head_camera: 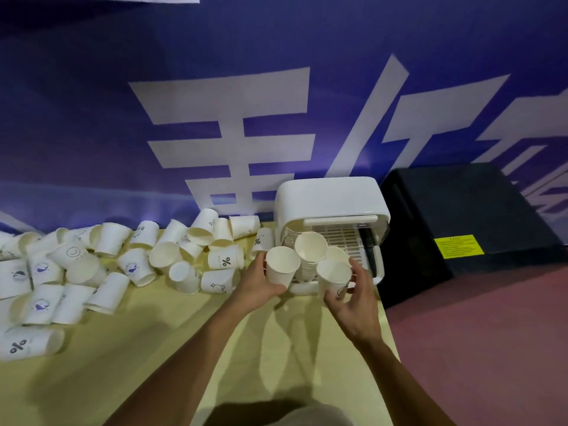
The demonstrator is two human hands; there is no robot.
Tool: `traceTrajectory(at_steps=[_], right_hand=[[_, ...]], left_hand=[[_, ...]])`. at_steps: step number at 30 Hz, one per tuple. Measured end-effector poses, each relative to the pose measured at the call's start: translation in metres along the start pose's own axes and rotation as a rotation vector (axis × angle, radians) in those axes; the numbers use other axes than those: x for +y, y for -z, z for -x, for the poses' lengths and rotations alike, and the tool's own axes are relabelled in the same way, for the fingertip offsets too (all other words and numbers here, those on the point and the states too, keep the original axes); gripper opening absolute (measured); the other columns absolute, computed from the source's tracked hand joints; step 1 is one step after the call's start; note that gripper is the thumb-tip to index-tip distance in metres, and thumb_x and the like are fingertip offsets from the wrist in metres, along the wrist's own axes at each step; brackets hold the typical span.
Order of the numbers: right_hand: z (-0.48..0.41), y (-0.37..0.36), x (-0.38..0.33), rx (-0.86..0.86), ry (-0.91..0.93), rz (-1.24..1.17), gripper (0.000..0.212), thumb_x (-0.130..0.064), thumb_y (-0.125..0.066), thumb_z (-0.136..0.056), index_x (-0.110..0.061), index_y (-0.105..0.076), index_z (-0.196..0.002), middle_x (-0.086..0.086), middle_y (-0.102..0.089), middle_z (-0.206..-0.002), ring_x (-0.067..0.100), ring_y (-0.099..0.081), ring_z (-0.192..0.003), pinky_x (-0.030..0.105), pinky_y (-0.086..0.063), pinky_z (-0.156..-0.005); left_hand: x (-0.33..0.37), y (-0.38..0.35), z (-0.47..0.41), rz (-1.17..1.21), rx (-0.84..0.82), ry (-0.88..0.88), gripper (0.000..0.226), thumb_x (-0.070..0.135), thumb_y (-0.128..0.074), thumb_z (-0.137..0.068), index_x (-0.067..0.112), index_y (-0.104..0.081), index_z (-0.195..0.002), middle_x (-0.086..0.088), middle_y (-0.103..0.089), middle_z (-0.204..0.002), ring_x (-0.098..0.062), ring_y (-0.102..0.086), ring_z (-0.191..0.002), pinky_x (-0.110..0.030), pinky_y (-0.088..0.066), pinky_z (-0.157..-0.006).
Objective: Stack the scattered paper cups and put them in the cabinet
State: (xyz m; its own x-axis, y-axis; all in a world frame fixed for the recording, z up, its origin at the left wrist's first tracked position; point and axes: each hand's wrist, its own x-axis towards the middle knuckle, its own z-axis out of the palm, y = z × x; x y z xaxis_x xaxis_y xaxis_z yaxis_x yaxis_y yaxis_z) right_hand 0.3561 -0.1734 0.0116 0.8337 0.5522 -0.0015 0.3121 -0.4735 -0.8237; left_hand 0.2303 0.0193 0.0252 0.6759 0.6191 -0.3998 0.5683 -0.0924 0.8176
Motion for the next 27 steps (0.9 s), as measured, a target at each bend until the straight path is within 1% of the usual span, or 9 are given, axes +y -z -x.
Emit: traceTrajectory(at_steps=[5, 7, 9, 12, 15, 20, 22, 25, 27], right_hand=[[-0.011, 0.013, 0.01, 0.12, -0.045, 0.014, 0.078, -0.039, -0.069, -0.075, -0.019, -0.041, -0.145, -0.002, -0.044, -0.131, 0.019, -0.056, -0.111, 0.048, -0.058, -0.086], [-0.017, 0.014, 0.008, 0.161, -0.058, -0.012, 0.077, -0.037, -0.071, -0.078, -0.016, -0.041, -0.146, -0.001, -0.042, -0.131, 0.017, -0.056, -0.106, 0.044, -0.057, -0.087], [-0.024, 0.012, 0.004, 0.179, -0.048, -0.032, 0.075, -0.03, -0.074, -0.082, -0.016, -0.041, -0.147, -0.005, -0.04, -0.131, 0.018, -0.056, -0.109, 0.04, -0.055, -0.091], [-0.036, 0.006, 0.003, 0.193, 0.017, -0.035, 0.073, -0.028, -0.076, -0.081, -0.015, -0.041, -0.144, -0.015, -0.037, -0.128, 0.025, -0.052, -0.121, 0.043, -0.051, -0.099], [-0.046, -0.002, 0.004, 0.182, 0.041, -0.037, 0.07, -0.021, -0.078, -0.082, -0.015, -0.043, -0.142, -0.003, -0.048, -0.131, 0.02, -0.051, -0.121, 0.043, -0.05, -0.099], [-0.055, -0.014, 0.005, 0.122, 0.0, 0.014, 0.073, -0.019, -0.075, -0.084, -0.01, -0.037, -0.147, 0.006, -0.047, -0.137, 0.019, -0.048, -0.123, 0.026, -0.041, -0.096], [-0.058, -0.017, 0.009, 0.114, 0.002, 0.047, 0.073, -0.02, -0.075, -0.083, -0.009, -0.039, -0.145, 0.008, -0.049, -0.135, 0.022, -0.049, -0.122, 0.028, -0.042, -0.096], [-0.061, -0.023, 0.015, 0.094, -0.029, 0.113, 0.072, -0.019, -0.076, -0.08, -0.01, -0.041, -0.142, 0.008, -0.051, -0.131, 0.025, -0.05, -0.121, 0.041, -0.048, -0.101], [-0.062, -0.026, 0.017, 0.074, -0.049, 0.16, 0.074, -0.018, -0.078, -0.077, -0.009, -0.042, -0.142, 0.01, -0.051, -0.13, 0.028, -0.05, -0.122, 0.046, -0.046, -0.104]], left_hand=[[-0.006, -0.008, -0.009, 0.013, 0.002, -0.015, 0.07, 0.012, -0.083, -0.068, 0.026, -0.043, -0.124, 0.007, -0.058, -0.116, -0.016, -0.055, -0.108, -0.034, -0.049, -0.087], [-0.008, -0.008, -0.01, 0.016, 0.011, -0.023, 0.072, 0.011, -0.083, -0.067, 0.03, -0.041, -0.122, 0.008, -0.058, -0.115, -0.016, -0.055, -0.107, -0.037, -0.051, -0.088], [-0.009, -0.008, -0.01, 0.011, 0.009, -0.019, 0.073, 0.011, -0.082, -0.067, 0.033, -0.039, -0.123, 0.007, -0.058, -0.117, -0.016, -0.055, -0.109, -0.039, -0.051, -0.091], [-0.013, -0.008, -0.008, -0.006, 0.011, -0.012, 0.074, 0.012, -0.082, -0.068, 0.032, -0.04, -0.126, 0.007, -0.057, -0.12, -0.016, -0.054, -0.112, -0.035, -0.049, -0.091], [-0.016, -0.009, -0.007, -0.013, 0.005, -0.005, 0.072, 0.01, -0.081, -0.071, 0.031, -0.04, -0.127, 0.008, -0.054, -0.12, -0.014, -0.052, -0.112, -0.029, -0.045, -0.086], [-0.019, -0.009, -0.005, -0.013, -0.001, 0.016, 0.075, 0.012, -0.082, -0.07, 0.034, -0.039, -0.128, 0.013, -0.054, -0.12, -0.012, -0.052, -0.114, -0.036, -0.05, -0.095], [-0.019, -0.009, -0.005, -0.017, -0.006, 0.021, 0.074, 0.012, -0.082, -0.071, 0.036, -0.038, -0.126, 0.015, -0.053, -0.119, -0.011, -0.051, -0.114, -0.036, -0.05, -0.097], [-0.018, -0.008, -0.004, -0.026, -0.006, 0.028, 0.074, 0.013, -0.081, -0.072, 0.037, -0.037, -0.126, 0.014, -0.053, -0.12, -0.01, -0.051, -0.114, -0.035, -0.049, -0.097], [-0.018, -0.007, -0.005, -0.028, -0.01, 0.03, 0.074, 0.014, -0.081, -0.072, 0.038, -0.038, -0.127, 0.015, -0.054, -0.121, -0.01, -0.052, -0.115, -0.036, -0.049, -0.098]])
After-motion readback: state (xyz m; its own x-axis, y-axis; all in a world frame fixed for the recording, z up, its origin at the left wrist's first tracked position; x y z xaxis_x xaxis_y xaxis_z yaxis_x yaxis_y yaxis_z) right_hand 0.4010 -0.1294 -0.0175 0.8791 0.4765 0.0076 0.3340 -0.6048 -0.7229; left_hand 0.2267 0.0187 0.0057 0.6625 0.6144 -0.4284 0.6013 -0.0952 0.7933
